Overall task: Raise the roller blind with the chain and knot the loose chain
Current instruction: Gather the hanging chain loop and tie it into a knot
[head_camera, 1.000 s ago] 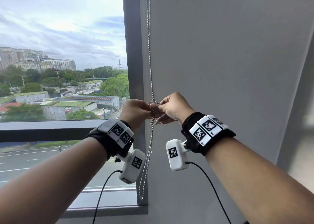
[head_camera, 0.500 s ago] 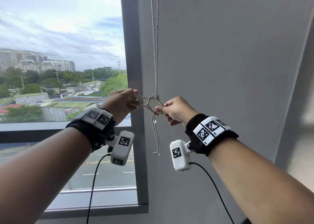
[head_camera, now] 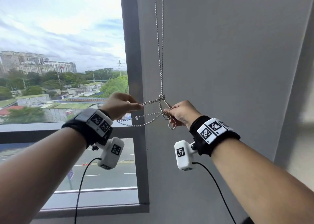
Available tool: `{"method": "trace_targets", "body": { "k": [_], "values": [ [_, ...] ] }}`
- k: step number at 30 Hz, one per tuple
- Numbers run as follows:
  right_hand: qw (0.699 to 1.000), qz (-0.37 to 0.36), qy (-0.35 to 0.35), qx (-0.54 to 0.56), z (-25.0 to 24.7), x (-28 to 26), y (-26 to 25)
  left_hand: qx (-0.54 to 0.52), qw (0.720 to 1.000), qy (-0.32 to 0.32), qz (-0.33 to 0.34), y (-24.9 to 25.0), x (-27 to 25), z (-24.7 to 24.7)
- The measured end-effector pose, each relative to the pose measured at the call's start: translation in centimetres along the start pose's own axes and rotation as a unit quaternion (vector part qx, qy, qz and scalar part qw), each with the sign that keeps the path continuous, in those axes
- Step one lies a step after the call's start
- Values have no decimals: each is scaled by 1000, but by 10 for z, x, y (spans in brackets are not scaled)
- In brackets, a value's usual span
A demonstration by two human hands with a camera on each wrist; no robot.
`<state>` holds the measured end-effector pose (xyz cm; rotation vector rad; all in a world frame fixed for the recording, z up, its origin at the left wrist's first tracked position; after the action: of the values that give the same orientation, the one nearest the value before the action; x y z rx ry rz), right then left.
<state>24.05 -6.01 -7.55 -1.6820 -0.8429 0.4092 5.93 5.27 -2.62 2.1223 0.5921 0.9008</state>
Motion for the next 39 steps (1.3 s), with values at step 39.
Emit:
{"method": "trace_targets", "body": {
  "k": [39],
  "values": [
    [963,-36,-218,157,45,-37,4,-195,976,-67,-69,-41,-11,53]
  ]
}}
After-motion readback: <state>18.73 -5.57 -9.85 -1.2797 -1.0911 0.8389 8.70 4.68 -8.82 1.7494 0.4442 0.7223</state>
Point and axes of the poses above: each hand's wrist, its own x-axis towards the middle knuckle, its own z-axis out of the palm, y = z × x, the point moved 7 cm from there along x, towards the middle knuckle, and after that the axes turned 1 degree about -y, right-handed, at the moved point
